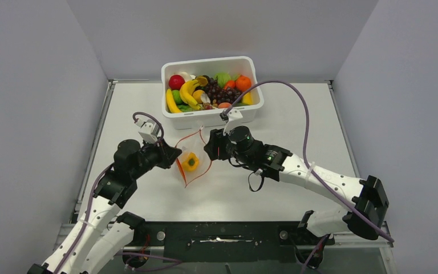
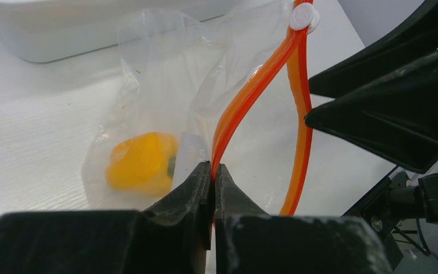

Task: Place the food in the zip-top bag and seal the zipper
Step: Adjust the zipper food storage bag at the center of the board, then pick up the fake fruit from the bin.

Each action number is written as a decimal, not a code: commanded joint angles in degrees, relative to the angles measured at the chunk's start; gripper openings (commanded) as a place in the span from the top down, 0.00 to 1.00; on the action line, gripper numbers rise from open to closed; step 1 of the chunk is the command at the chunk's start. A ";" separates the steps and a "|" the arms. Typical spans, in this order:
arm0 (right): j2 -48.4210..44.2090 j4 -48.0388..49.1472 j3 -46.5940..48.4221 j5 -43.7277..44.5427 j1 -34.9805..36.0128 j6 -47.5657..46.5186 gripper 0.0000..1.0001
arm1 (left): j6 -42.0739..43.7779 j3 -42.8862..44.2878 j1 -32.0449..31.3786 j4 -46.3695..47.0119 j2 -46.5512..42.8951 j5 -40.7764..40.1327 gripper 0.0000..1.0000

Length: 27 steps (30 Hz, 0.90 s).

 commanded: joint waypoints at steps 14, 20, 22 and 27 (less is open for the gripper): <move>4.03 -1.54 14.02 -0.03 -16.29 -16.23 0.48 | 1.45 -0.14 0.10 4.40 -1.14 3.40 1.00; 12.02 -0.96 19.66 -2.47 -20.47 -20.64 0.45 | 1.45 -0.37 0.25 4.15 -2.54 2.57 1.00; 14.84 0.36 21.64 -3.84 -20.69 -21.71 0.47 | 1.45 -0.27 0.39 3.94 -3.50 0.85 1.00; 22.46 4.56 27.25 -8.34 -20.63 -22.25 0.52 | 1.57 0.35 1.16 1.68 -6.66 -5.68 1.00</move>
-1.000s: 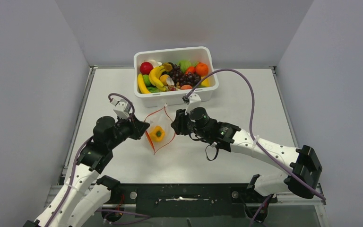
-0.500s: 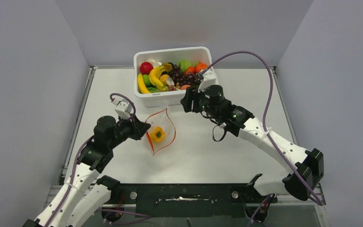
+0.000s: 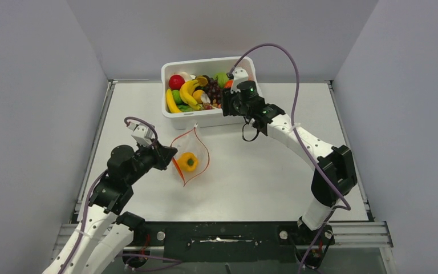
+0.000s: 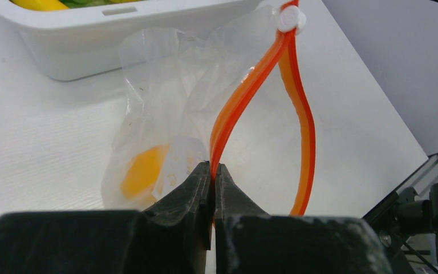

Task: Place the food in the zip-top bag and seal the zipper
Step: Pick up the fake fruit from the bin.

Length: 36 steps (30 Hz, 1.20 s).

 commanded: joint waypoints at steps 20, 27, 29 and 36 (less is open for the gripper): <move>25.54 18.13 23.86 -15.50 2.09 2.44 0.42 | -0.84 0.45 5.16 1.58 -12.15 -12.09 1.00; 30.20 18.65 26.77 -14.36 2.59 2.20 0.42 | -1.18 0.24 6.04 2.30 -11.70 -10.40 1.00; 31.46 18.20 27.80 -14.19 2.67 2.12 0.44 | -1.19 0.15 6.31 2.38 -11.63 -9.89 1.00; 34.09 18.45 29.01 -14.15 2.54 2.55 0.53 | -1.44 -0.20 6.77 3.14 -11.49 -8.98 1.00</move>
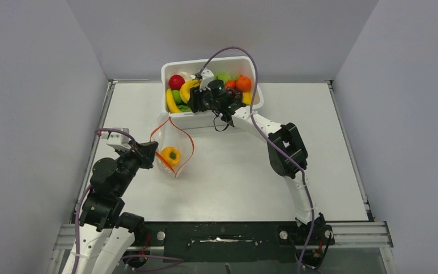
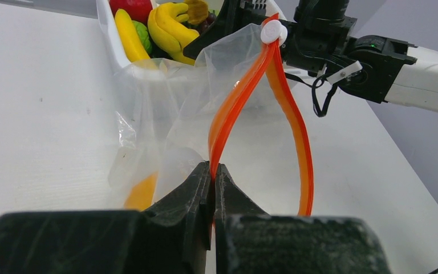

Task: Place the food in the zip-top bag and seal the zipper
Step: Pick up the fake fruit from the bin.

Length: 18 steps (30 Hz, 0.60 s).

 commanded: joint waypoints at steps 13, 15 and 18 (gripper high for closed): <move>-2.09 9.12 -1.25 0.48 -0.13 -1.59 0.83 | -0.47 -0.15 0.74 4.58 -0.01 2.12 1.00; -2.46 9.30 -1.61 0.66 -0.12 -1.91 0.84 | -0.45 -0.16 0.72 4.59 0.02 2.23 1.00; -3.25 9.49 -2.17 0.25 -0.20 -2.15 0.85 | -0.44 -0.28 0.73 4.66 0.07 2.48 1.00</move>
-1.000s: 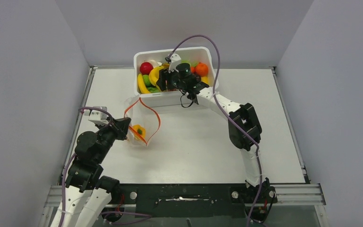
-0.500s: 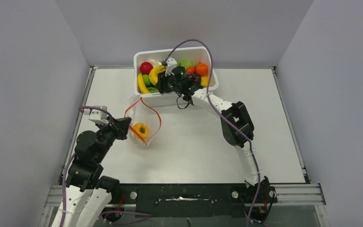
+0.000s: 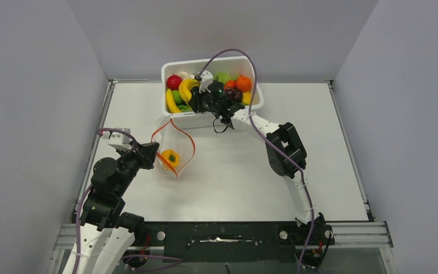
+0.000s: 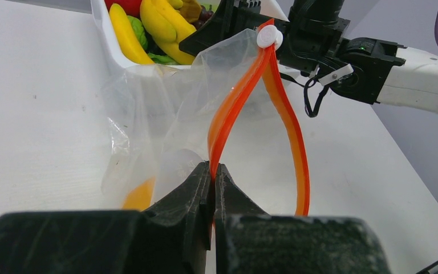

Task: Place the food in the zip-top bag and seal the zipper
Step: Pick up the fake fruit from the bin.

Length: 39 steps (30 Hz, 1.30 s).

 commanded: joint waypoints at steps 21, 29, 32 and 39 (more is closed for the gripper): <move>-16.87 10.15 -12.16 -0.43 -0.87 -0.73 0.93 | 0.11 -0.39 0.37 6.13 2.48 5.64 1.00; -24.47 10.59 -18.88 0.09 -0.92 -0.84 0.94 | 0.24 -0.84 0.38 6.70 3.54 6.52 1.00; -28.22 9.82 -21.60 -0.47 -0.91 -1.07 0.94 | 0.36 -0.68 0.42 6.67 4.46 7.38 1.00; -38.95 8.05 -30.46 -0.90 -0.91 -1.09 0.95 | 0.46 -0.73 0.50 6.73 5.10 7.77 1.00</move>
